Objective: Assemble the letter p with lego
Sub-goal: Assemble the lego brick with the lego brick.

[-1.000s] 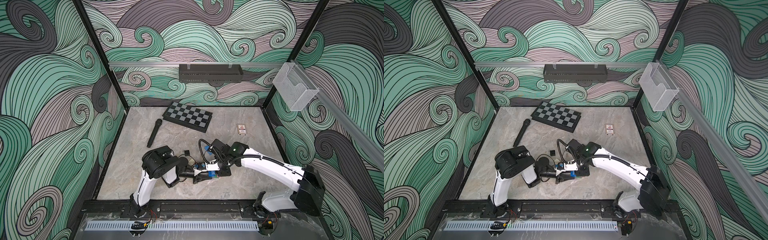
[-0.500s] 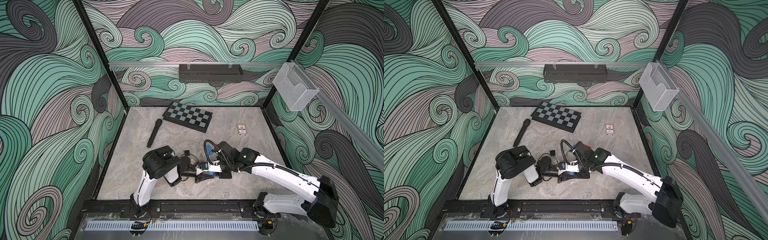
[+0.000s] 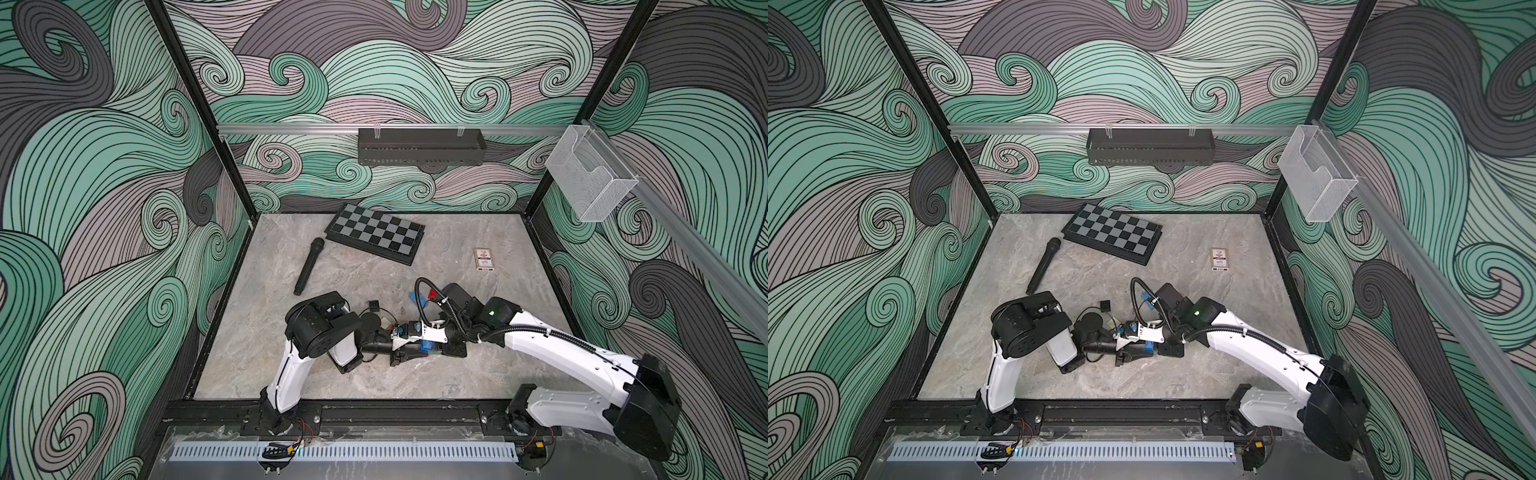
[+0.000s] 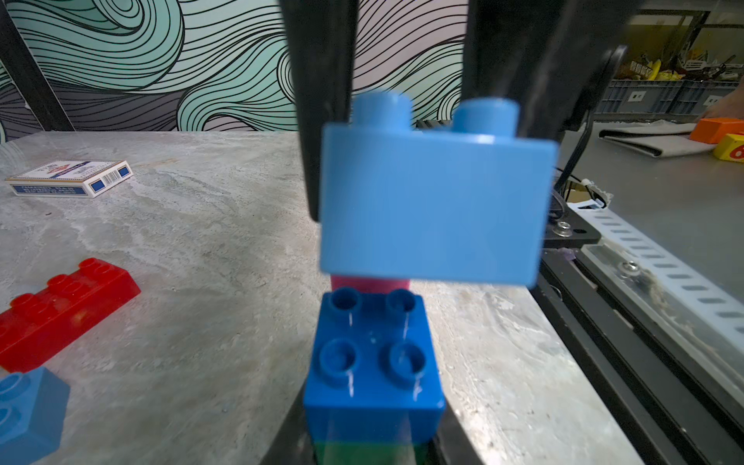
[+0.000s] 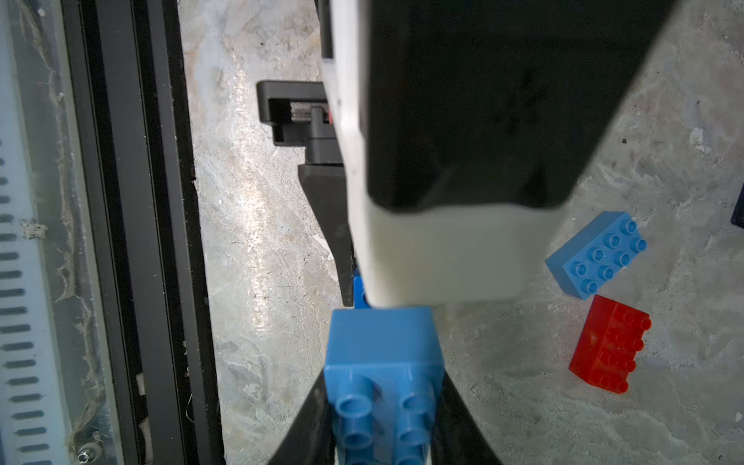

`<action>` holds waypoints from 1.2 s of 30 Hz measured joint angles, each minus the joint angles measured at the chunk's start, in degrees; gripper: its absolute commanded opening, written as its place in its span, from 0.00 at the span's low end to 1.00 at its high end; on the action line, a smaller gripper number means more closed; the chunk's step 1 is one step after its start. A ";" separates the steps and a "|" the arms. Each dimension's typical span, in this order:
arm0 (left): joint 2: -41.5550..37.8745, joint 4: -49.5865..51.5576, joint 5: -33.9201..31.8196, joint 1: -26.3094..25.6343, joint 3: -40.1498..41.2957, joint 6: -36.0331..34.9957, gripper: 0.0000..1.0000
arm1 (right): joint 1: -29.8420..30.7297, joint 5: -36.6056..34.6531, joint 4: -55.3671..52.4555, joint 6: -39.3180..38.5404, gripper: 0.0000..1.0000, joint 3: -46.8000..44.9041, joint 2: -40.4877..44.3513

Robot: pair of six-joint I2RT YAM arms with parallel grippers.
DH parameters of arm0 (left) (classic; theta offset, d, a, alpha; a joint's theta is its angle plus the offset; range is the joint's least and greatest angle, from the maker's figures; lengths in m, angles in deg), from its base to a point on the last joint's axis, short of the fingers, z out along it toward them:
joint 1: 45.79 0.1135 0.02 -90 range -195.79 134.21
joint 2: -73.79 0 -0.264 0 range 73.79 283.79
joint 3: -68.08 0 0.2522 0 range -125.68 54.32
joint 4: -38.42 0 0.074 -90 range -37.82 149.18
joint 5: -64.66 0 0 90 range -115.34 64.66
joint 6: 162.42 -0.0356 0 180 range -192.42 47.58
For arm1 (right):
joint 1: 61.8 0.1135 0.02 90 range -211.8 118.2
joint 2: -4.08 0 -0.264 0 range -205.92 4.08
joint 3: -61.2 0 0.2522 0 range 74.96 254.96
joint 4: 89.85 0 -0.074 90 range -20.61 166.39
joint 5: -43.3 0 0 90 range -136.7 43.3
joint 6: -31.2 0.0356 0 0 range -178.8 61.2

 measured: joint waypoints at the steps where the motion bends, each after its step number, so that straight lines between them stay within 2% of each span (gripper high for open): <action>1: 0.02 0.00 0.00 0.00 0.00 0.00 0.00 | -0.04 -0.02 0.04 -0.02 0.00 0.00 0.15; 36: 0.28 0.04 0.02 0.02 -0.39 0.04 0.00 | -0.94 -0.83 0.00 -0.46 0.00 -0.72 -0.74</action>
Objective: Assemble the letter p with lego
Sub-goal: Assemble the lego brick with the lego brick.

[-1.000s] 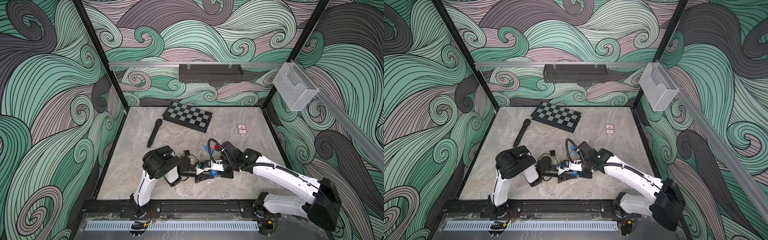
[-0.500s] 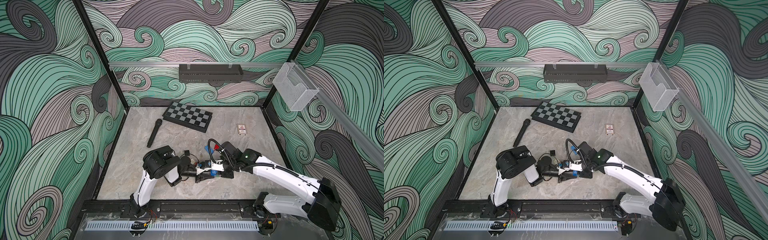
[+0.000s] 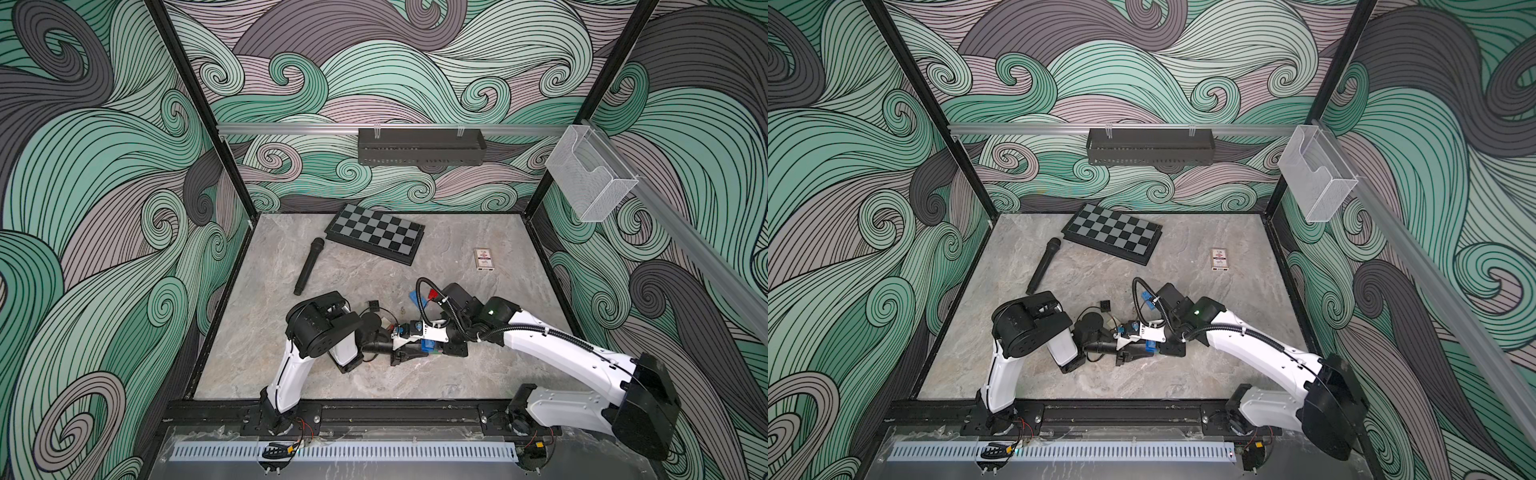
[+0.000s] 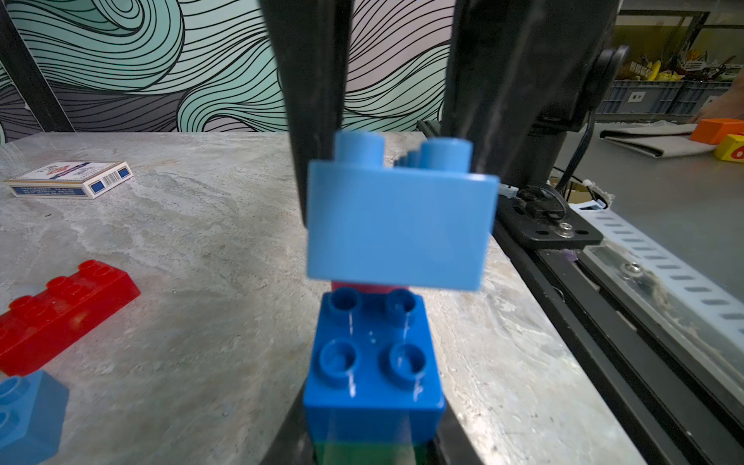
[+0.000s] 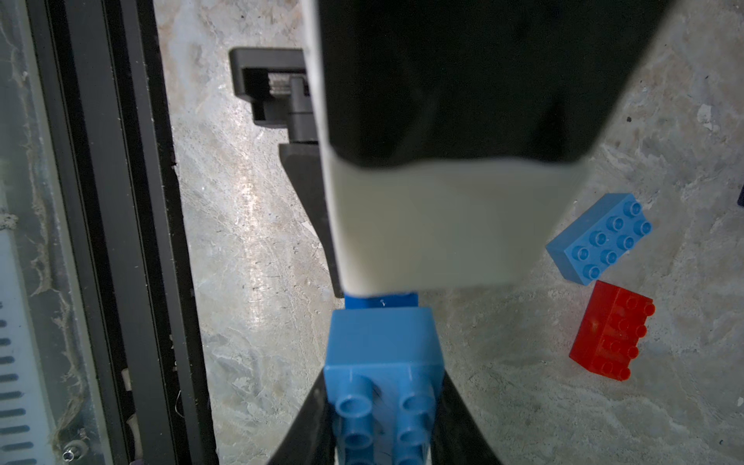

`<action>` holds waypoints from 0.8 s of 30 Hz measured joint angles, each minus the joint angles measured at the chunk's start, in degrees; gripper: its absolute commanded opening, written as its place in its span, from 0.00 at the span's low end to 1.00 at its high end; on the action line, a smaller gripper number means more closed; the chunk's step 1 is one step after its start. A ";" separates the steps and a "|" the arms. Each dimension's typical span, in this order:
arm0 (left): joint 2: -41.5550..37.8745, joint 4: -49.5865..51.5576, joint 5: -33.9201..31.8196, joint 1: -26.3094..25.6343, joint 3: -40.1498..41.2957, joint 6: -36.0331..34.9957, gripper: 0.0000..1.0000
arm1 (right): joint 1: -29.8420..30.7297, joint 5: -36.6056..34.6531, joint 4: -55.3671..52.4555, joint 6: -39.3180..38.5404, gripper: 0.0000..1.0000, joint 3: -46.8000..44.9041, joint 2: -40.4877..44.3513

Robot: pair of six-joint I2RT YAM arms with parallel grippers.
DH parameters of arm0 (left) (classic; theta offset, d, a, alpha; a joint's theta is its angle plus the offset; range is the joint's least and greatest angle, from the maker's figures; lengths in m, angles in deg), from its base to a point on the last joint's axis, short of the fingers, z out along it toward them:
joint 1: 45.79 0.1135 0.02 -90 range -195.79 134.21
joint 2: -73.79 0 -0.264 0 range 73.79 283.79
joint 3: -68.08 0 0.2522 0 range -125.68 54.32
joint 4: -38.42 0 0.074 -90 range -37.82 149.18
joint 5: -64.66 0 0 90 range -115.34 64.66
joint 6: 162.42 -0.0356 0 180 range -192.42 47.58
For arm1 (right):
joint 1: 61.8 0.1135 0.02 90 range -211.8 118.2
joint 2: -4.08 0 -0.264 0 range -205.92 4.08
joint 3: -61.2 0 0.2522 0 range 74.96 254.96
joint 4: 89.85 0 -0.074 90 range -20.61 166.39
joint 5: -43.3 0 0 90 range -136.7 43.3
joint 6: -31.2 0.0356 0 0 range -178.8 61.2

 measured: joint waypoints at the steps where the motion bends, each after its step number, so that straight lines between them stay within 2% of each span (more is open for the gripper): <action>1: 0.00 0.02 0.02 0.00 -0.02 0.02 0.00 | 0.00 0.11 0.02 0.00 0.00 0.00 -0.02; 24: 0.42 -0.11 1.18 0.39 -0.31 0.09 0.00 | -0.42 2.58 1.40 -0.94 0.00 0.79 -3.58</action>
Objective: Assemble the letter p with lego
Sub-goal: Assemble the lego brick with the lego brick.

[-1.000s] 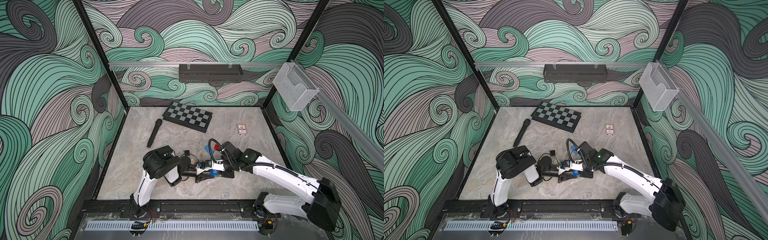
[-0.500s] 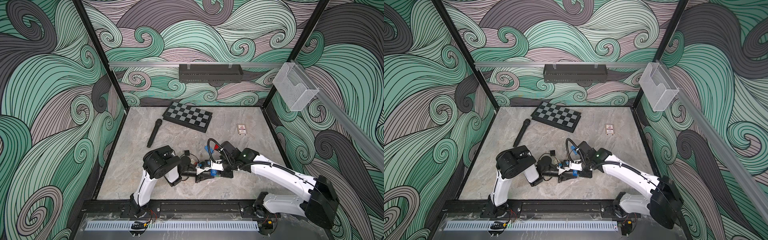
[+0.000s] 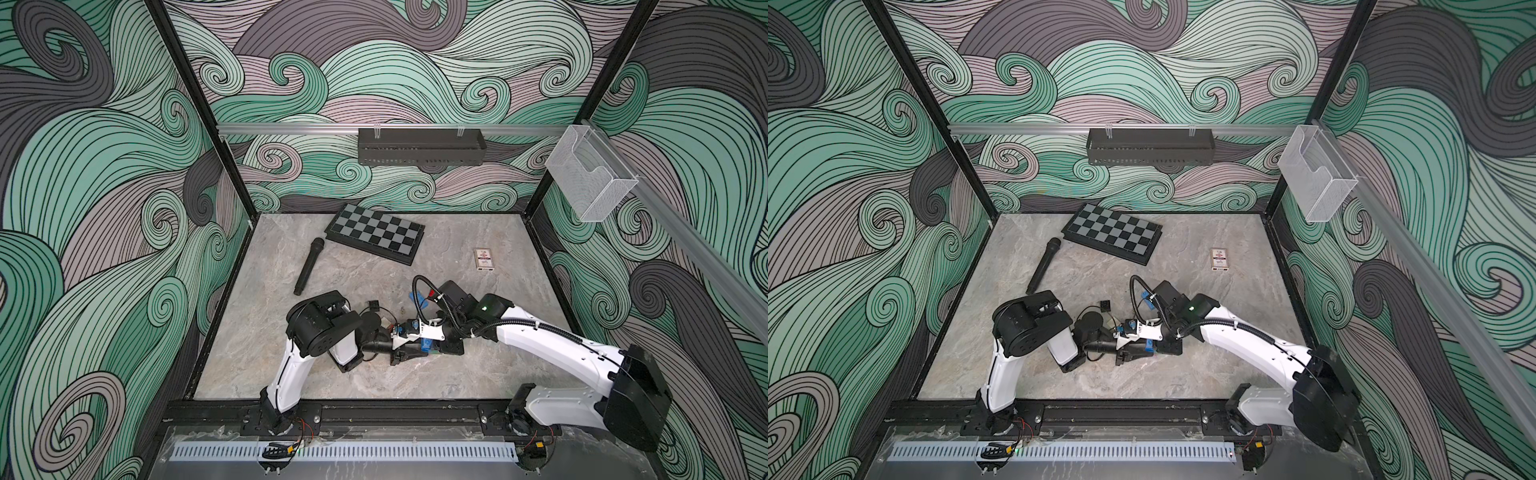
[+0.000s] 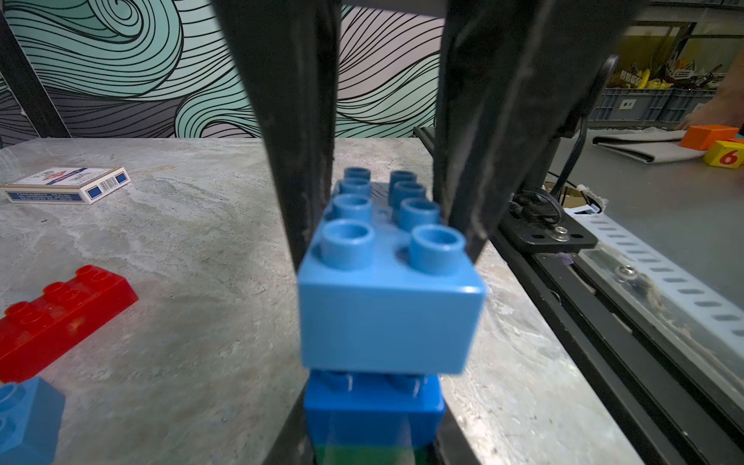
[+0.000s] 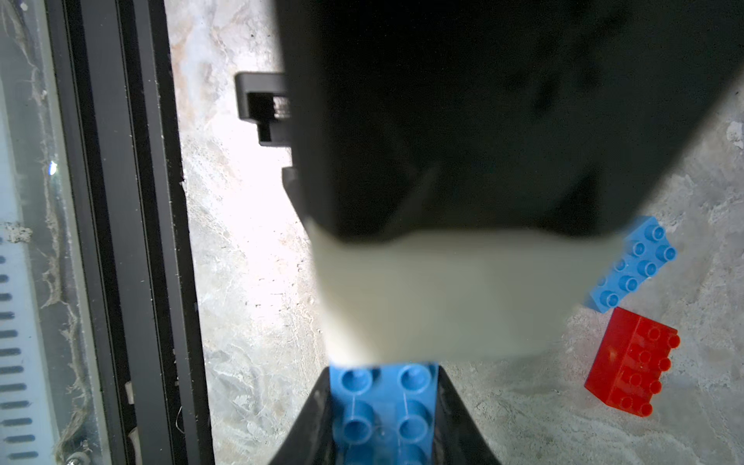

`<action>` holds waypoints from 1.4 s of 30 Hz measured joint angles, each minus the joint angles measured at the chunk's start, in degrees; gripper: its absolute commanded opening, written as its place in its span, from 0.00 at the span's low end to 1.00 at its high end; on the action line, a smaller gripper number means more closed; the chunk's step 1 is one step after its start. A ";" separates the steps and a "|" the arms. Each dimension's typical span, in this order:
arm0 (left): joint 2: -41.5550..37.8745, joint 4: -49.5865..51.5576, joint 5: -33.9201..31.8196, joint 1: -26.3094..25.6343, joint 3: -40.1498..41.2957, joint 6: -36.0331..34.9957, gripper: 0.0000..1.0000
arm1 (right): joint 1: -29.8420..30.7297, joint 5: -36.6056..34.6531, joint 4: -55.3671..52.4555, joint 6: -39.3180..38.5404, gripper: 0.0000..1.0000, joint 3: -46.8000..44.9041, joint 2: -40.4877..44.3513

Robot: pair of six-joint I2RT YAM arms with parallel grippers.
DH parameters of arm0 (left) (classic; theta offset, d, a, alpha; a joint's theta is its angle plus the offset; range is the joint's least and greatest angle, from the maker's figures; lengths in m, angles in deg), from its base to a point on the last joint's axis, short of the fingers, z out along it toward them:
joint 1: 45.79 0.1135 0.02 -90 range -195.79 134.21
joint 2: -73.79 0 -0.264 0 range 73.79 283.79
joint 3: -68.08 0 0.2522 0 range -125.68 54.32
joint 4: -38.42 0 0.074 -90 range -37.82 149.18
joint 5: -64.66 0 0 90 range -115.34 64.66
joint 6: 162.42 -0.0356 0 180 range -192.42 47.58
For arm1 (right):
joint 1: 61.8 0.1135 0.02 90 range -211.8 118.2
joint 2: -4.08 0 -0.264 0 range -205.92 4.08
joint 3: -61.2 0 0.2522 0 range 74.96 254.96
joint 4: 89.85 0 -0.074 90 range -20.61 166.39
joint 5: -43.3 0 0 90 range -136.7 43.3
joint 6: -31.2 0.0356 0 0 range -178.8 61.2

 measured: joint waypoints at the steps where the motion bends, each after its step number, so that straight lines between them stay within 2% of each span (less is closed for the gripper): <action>1: 0.02 0.00 0.04 0.00 0.00 0.00 0.00 | -0.04 0.11 0.00 -0.09 0.00 0.04 -0.09; 42: 0.39 -0.33 1.75 1.29 0.00 -0.13 0.00 | -1.73 3.37 2.60 -0.07 0.00 0.52 -3.61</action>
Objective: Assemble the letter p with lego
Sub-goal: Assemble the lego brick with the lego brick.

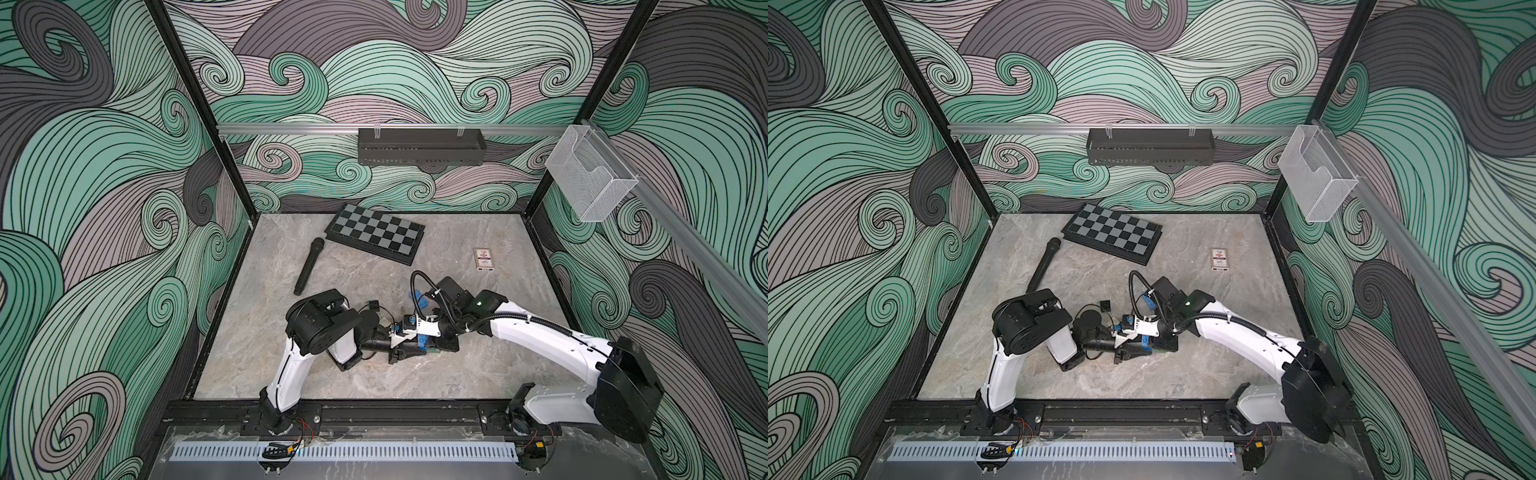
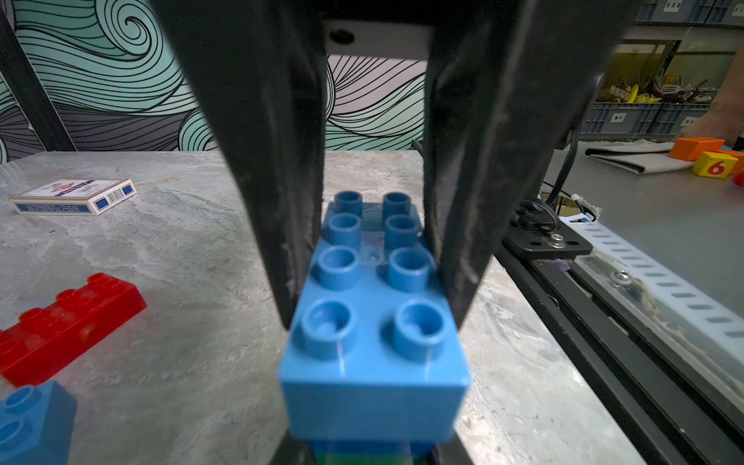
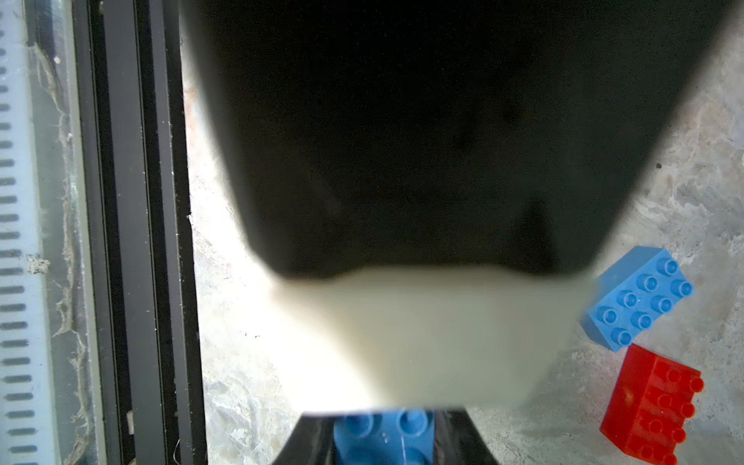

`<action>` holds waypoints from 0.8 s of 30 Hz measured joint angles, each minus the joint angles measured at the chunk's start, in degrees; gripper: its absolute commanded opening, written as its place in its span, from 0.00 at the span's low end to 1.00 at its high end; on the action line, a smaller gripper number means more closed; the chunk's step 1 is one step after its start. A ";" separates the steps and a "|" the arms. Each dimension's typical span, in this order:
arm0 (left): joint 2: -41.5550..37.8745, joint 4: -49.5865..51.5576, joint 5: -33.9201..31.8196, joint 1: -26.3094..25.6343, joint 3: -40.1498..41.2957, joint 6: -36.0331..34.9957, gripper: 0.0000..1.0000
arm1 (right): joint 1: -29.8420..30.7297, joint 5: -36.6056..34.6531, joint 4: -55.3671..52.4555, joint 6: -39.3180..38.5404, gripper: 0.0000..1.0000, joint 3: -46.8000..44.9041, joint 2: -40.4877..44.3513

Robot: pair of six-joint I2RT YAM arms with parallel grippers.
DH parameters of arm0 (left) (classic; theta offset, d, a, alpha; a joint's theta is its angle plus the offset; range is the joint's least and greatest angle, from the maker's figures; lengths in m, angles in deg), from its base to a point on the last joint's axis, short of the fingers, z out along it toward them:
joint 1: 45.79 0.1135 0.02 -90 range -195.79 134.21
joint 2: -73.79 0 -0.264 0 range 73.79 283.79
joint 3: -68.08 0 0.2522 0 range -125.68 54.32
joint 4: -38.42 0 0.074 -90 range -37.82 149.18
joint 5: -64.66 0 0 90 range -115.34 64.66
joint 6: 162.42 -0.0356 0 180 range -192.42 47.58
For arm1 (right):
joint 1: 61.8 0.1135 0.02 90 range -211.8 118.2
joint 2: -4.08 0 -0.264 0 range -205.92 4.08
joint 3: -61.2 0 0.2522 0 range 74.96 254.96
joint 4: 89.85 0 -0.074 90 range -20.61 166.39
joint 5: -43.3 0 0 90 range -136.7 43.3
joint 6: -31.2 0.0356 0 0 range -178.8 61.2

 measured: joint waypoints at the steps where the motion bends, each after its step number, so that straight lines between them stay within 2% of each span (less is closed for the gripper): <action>1: -0.07 0.20 -0.09 -0.02 -0.07 0.00 0.00 | 0.00 -0.09 0.31 0.13 0.00 0.00 -0.11; 10: -0.07 0.24 -0.02 -0.02 -0.11 0.00 0.00 | 0.09 -0.39 0.81 0.37 0.00 -0.42 0.15; 24: 0.07 0.83 -0.72 -0.02 -1.14 0.09 0.00 | -1.42 -1.81 1.46 -1.05 0.00 -3.76 4.98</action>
